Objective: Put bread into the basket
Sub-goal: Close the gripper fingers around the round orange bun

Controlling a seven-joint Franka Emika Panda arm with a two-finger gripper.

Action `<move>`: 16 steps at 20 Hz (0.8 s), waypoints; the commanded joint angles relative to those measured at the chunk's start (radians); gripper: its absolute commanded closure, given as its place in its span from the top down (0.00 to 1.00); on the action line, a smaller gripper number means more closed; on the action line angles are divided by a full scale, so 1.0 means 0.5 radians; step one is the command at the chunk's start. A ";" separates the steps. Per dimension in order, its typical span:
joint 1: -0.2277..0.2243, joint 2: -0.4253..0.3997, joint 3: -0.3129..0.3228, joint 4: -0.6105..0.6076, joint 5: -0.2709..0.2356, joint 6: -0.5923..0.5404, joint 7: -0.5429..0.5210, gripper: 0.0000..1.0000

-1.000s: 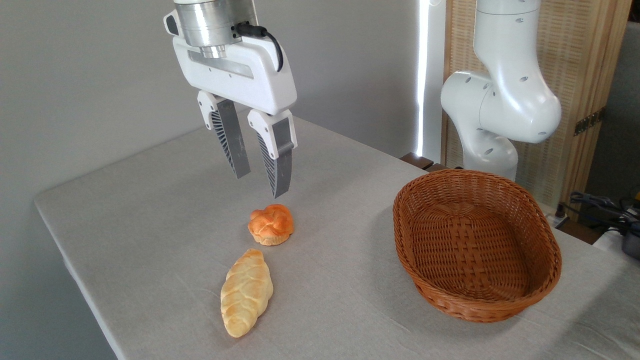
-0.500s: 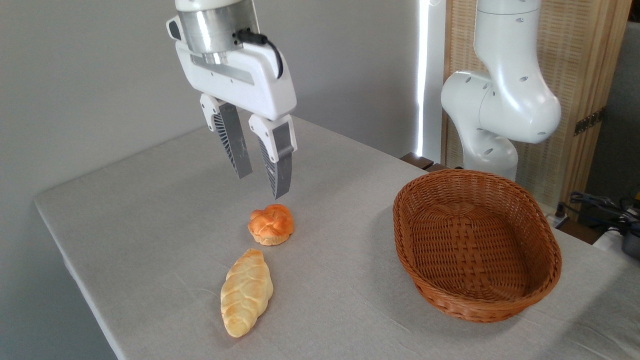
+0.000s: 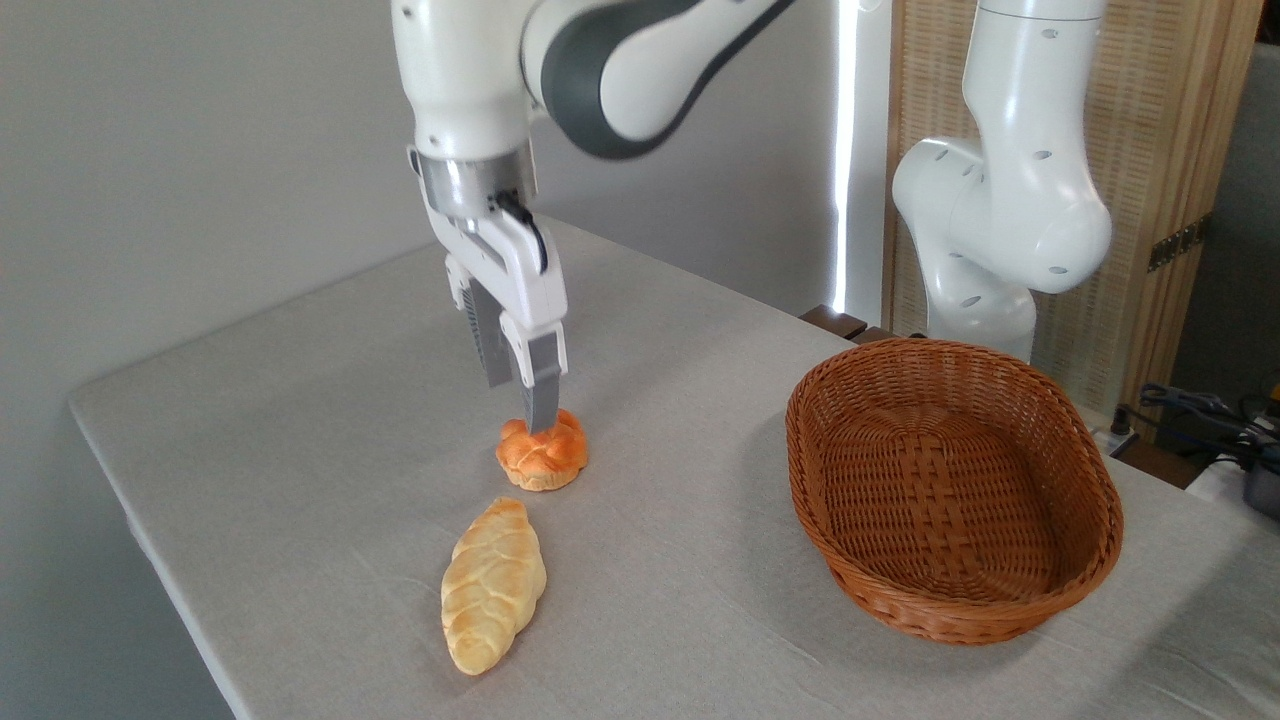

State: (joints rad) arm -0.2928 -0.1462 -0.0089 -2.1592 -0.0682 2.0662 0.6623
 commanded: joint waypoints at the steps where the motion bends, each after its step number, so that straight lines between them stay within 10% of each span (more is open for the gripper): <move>1: -0.071 -0.054 0.024 -0.240 0.062 0.263 0.031 0.93; 7: -0.108 -0.015 0.024 -0.265 0.100 0.310 0.035 0.19; 16: -0.111 -0.008 0.024 -0.268 0.100 0.310 0.035 0.17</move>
State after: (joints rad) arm -0.3341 -0.1457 -0.0081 -2.2743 -0.0264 2.1957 0.6672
